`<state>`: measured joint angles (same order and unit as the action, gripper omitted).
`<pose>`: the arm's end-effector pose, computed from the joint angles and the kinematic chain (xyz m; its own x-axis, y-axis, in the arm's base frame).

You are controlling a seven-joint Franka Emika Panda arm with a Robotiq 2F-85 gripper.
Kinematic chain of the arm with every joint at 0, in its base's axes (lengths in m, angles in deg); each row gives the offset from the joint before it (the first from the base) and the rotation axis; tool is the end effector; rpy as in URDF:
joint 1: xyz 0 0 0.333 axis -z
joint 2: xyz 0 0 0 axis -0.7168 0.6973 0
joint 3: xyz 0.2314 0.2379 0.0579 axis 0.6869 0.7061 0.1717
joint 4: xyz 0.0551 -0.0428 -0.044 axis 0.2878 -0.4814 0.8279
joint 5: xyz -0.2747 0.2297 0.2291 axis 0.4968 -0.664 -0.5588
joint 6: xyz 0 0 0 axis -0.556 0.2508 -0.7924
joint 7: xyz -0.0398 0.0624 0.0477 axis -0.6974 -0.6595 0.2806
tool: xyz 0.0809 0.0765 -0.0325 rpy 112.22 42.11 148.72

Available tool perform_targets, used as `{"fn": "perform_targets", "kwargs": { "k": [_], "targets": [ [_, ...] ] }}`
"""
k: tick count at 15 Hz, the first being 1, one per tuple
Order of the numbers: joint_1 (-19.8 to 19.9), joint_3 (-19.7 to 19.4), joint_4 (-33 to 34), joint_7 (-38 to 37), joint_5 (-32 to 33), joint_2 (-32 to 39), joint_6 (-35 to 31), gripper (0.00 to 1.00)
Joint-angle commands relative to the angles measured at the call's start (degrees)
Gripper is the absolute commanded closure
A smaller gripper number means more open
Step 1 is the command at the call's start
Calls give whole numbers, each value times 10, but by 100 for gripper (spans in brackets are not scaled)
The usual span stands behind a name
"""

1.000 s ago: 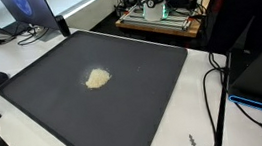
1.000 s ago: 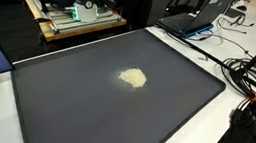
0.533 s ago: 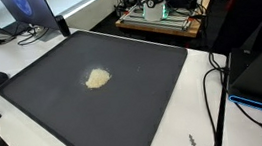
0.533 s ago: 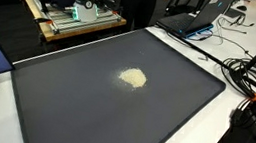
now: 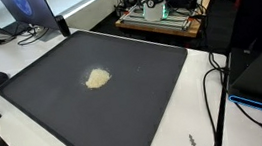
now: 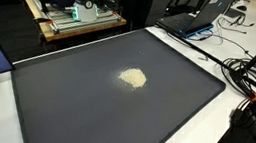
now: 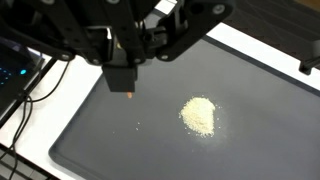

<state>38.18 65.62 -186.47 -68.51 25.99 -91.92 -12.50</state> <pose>0.5075 0.1422 0.5918 0.8924 0.4512 -0.0052 0.4482 -0.8850 0.1261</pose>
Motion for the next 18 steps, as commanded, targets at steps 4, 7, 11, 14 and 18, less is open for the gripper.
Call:
{"fn": "perform_targets", "kwargs": {
  "k": [4,7,11,14,18],
  "targets": [
    [22,-8,27,-172,130,145,-96,96],
    [23,-30,42,-243,188,207,-119,96],
    [14,-58,81,-313,201,281,-125,96],
    [-3,-67,117,-357,196,330,-118,96],
    [-40,-86,166,-431,216,392,-114,96]
  ]
}}
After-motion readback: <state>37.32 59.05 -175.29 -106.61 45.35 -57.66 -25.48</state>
